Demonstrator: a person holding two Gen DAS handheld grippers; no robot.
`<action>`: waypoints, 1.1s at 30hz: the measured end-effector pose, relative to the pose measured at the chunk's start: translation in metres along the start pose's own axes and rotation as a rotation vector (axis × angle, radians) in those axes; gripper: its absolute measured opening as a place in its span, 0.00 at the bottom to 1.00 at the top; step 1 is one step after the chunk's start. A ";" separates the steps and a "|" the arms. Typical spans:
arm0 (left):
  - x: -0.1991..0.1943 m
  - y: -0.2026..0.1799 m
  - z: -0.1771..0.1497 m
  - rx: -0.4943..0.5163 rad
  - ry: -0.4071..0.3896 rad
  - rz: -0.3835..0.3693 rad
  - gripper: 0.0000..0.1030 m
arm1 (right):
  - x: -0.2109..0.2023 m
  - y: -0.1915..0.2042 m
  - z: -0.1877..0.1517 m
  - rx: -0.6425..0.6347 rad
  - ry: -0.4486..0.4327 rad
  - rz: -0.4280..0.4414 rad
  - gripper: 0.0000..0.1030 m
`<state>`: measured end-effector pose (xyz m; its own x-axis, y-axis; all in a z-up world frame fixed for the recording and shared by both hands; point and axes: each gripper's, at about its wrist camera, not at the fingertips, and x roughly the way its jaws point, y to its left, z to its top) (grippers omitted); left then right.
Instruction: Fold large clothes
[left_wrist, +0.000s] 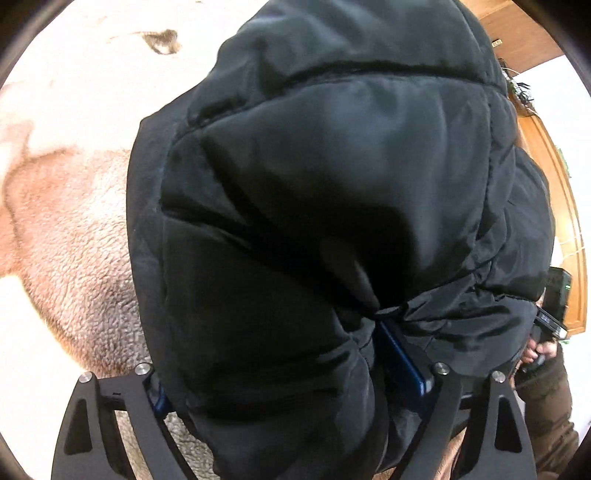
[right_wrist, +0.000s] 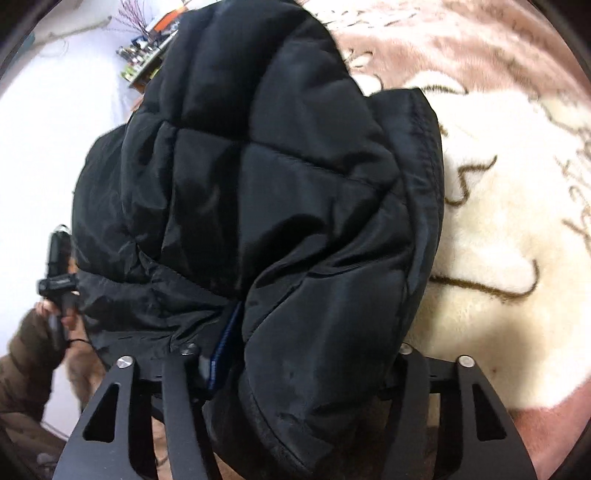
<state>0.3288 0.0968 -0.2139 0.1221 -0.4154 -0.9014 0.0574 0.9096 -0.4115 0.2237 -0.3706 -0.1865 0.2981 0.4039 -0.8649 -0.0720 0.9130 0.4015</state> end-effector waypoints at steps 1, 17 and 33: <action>0.000 -0.004 0.000 0.002 -0.007 0.018 0.86 | 0.001 0.007 -0.001 -0.021 -0.005 -0.036 0.50; 0.021 -0.070 0.005 -0.030 -0.038 0.155 0.89 | 0.014 0.044 -0.015 0.000 -0.059 -0.168 0.47; -0.037 -0.121 -0.043 -0.020 -0.262 0.186 0.32 | -0.027 0.070 -0.043 -0.037 -0.188 -0.309 0.27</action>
<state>0.2747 0.0016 -0.1367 0.3797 -0.2256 -0.8972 -0.0093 0.9688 -0.2475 0.1697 -0.3151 -0.1481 0.4806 0.0944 -0.8719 0.0153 0.9931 0.1160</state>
